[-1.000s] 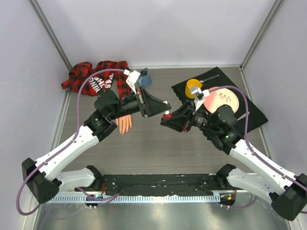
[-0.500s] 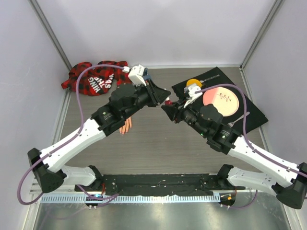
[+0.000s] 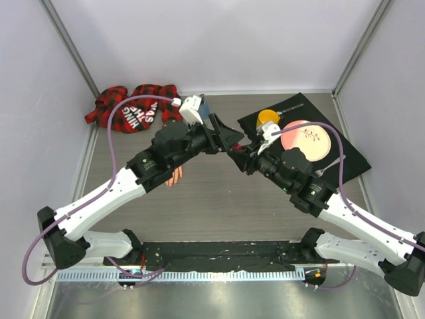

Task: Paint the nails

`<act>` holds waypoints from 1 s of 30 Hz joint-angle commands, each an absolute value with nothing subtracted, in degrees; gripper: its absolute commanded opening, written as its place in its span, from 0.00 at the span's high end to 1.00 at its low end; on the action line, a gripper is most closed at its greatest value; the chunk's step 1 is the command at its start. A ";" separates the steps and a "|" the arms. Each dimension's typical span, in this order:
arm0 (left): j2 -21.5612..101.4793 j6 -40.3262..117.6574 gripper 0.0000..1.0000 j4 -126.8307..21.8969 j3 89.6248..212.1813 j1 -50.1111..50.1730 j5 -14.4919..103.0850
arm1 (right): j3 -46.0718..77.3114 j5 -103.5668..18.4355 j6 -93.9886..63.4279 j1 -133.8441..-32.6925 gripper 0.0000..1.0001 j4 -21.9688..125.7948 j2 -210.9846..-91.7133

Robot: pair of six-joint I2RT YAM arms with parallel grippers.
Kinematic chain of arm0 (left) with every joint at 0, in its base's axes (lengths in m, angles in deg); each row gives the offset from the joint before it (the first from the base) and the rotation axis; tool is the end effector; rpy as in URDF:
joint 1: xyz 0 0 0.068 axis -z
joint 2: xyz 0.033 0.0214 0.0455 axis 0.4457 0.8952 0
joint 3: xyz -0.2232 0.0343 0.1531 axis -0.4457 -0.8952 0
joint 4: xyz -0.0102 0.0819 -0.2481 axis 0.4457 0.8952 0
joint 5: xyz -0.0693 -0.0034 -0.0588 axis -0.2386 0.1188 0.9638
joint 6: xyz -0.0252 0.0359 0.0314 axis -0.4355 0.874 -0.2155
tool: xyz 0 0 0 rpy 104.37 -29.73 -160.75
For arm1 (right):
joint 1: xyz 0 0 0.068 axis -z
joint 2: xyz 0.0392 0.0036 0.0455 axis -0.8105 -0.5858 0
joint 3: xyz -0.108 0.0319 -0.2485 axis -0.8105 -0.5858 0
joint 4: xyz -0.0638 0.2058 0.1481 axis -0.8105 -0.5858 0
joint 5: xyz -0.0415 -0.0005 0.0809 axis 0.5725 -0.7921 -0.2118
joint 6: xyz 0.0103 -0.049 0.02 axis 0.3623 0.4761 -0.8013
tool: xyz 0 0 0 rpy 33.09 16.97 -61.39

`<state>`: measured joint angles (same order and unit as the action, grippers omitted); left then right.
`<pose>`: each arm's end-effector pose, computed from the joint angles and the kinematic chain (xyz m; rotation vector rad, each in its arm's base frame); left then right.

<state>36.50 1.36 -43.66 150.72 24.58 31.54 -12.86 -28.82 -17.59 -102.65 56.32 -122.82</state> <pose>0.1856 -0.2253 0.4120 -0.0295 1.8467 -1.2112 0.1476 0.1611 0.3568 -0.4727 1.5731 0.6925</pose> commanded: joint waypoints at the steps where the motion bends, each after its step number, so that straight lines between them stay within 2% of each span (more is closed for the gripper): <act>1: 29.86 3.66 0.21 -48.69 148.17 24.86 38.49 | -15.18 -38.16 -19.54 -102.04 0.99 61.03 -118.44; 7: 23.54 7.00 0.19 -52.38 141.50 24.42 43.67 | -16.94 -48.88 -23.40 -101.87 0.99 61.91 -113.26; 12: 22.91 4.98 0.31 -57.38 139.29 22.93 54.02 | -17.65 -56.79 -27.97 -100.99 0.99 64.89 -110.79; 17: 24.40 2.53 0.33 -67.05 138.33 22.93 63.27 | -18.79 -62.08 -32.62 -99.32 0.99 68.67 -110.43; 20: 25.37 1.29 0.38 -69.52 138.85 22.93 65.74 | -19.50 -63.75 -34.82 -98.35 0.99 71.57 -110.61; 23: 26.78 1.38 0.48 -69.70 140.43 22.93 68.37 | -19.32 -64.72 -35.71 -97.12 0.99 72.90 -111.75; 26: 28.01 3.65 0.66 -67.25 142.54 22.93 68.91 | -19.50 -63.40 -36.41 -95.72 0.99 74.39 -112.63; 27: 28.44 4.45 0.76 -64.45 143.24 22.84 68.65 | -19.06 -62.88 -36.15 -95.19 0.99 74.31 -112.98; 28: 28.97 5.41 0.80 -62.77 144.81 22.93 68.29 | -18.71 -62.26 -35.72 -95.10 0.99 73.96 -114.03; 29: 29.32 7.94 0.94 -60.93 145.87 23.10 66.38 | -18.18 -60.43 -35.02 -95.10 0.99 72.39 -114.65; 30: 29.76 9.36 1.00 -55.25 147.10 23.71 64.27 | -16.79 -59.02 -32.92 -95.10 0.99 70.81 -115.35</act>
<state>29.09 4.75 -63.09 141.23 22.41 64.59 -19.83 -63.26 -35.47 -95.81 69.61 -113.10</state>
